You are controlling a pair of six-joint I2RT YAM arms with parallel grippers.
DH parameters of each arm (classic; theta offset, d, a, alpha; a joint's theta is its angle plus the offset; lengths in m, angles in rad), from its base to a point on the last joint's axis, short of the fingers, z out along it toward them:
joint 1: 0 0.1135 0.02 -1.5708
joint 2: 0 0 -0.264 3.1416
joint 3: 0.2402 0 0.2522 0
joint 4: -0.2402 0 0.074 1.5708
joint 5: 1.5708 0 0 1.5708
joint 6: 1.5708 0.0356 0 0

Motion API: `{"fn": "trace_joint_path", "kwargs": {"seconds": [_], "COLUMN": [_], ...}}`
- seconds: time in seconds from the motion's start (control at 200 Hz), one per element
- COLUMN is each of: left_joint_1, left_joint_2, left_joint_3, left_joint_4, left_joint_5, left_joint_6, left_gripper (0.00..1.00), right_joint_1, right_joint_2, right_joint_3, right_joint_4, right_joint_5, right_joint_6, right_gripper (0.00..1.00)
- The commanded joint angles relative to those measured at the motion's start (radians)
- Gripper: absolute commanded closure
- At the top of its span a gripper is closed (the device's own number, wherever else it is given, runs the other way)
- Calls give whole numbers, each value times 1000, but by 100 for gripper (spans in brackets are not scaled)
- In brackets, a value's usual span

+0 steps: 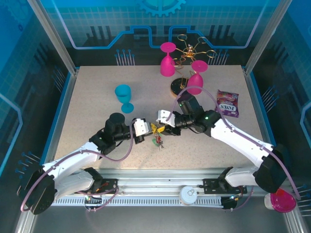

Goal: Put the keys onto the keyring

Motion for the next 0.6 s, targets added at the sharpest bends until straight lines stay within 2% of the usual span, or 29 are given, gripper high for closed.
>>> {"fn": "trace_joint_path", "kwargs": {"seconds": [0.0, 0.145, 0.595], "left_joint_1": [4, 5, 29], "left_joint_2": [-14, -22, -50], "left_joint_3": [-32, -56, -109], "left_joint_4": [125, 190, 293], "left_joint_5": [27, 41, 80], "left_joint_6": [20, -1, -97], "left_gripper": [100, 100, 100], "right_joint_1": [-36, -38, 14], "right_joint_2": [-70, -88, -44], "right_joint_3": [-77, -172, -307], "right_joint_4": [97, 158, 461], "right_joint_5": [-27, 51, 23], "right_joint_6": [55, 80, 232], "right_gripper": [67, 69, 64]}}
